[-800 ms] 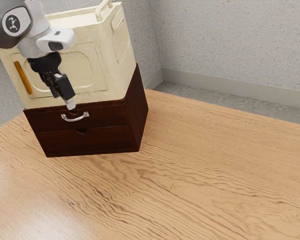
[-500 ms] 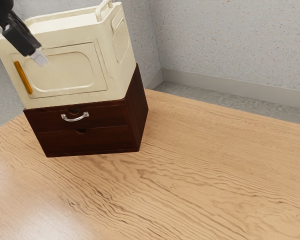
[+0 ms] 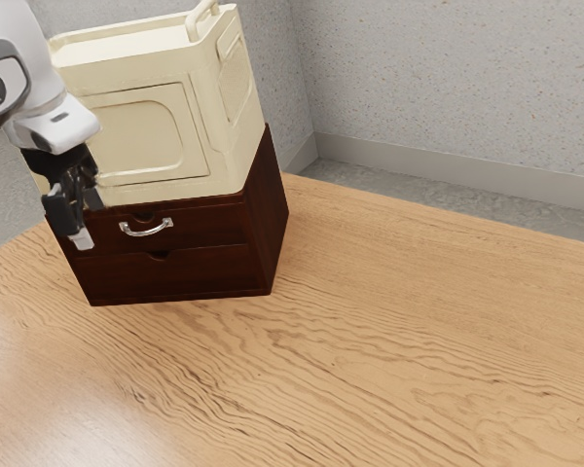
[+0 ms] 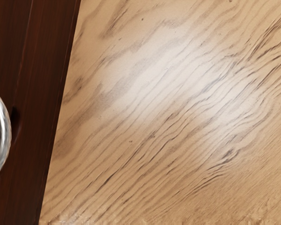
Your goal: Pull the drawer handle with one arm to open the drawer
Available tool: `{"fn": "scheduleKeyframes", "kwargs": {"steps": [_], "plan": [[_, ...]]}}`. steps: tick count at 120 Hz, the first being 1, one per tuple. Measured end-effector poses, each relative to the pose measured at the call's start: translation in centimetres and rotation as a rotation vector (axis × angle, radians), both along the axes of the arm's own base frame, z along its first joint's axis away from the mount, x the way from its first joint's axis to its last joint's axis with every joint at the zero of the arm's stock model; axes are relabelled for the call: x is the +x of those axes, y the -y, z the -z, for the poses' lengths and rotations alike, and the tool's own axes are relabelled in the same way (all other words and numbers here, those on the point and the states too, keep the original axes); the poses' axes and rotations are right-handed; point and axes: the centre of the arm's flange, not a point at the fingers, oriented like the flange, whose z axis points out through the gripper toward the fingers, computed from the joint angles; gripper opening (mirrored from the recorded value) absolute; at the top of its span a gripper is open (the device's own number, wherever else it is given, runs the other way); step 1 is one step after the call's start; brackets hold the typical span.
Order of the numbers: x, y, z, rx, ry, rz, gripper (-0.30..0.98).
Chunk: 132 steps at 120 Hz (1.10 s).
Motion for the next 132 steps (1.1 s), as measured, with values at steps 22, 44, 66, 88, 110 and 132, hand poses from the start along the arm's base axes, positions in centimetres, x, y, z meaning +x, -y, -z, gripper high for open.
{"fn": "scheduleKeyframes", "kwargs": {"steps": [22,44,66,88,110,132], "plan": [[-3.7,-1.1,-4.4,0.082,0.086,0.113,0.69],[-11.6,-0.3,-6.6,0.151,0.144,0.207,0.69],[-8.2,-3.2,-0.5,0.196,0.109,0.287,0.69],[-5.4,-2.4,2.7,0.229,0.154,0.334,0.69],[-4.1,-2.1,2.5,0.263,0.217,0.328,0.69],[-2.8,-2.5,3.8,0.287,0.218,0.307,0.69]]}}
